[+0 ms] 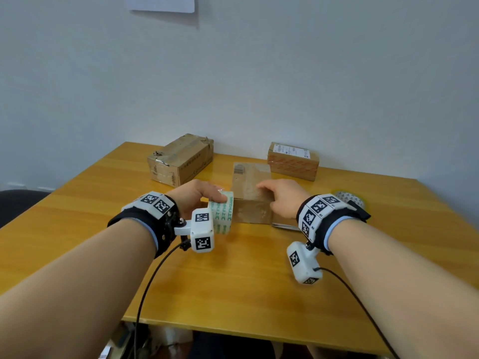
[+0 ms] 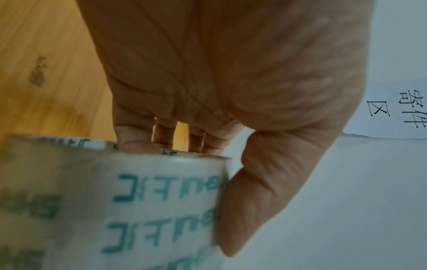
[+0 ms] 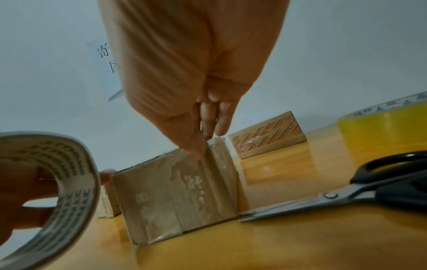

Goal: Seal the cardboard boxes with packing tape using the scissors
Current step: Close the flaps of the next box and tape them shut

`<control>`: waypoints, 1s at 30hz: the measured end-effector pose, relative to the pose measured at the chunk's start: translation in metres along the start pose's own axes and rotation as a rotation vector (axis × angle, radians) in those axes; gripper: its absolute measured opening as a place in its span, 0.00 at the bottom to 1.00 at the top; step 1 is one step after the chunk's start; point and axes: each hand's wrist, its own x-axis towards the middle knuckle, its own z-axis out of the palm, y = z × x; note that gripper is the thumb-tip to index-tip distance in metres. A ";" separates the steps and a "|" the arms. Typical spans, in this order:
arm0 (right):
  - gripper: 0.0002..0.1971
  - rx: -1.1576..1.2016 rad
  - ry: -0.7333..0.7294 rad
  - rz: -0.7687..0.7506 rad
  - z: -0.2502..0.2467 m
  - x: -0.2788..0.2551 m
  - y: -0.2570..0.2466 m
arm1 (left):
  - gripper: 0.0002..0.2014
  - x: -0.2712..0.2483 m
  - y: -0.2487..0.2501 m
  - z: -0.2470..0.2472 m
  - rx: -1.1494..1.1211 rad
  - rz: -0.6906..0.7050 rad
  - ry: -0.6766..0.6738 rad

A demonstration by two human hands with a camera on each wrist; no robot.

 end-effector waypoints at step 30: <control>0.30 0.757 0.001 -0.113 -0.034 -0.003 -0.026 | 0.22 0.005 0.054 0.042 -0.132 0.203 0.135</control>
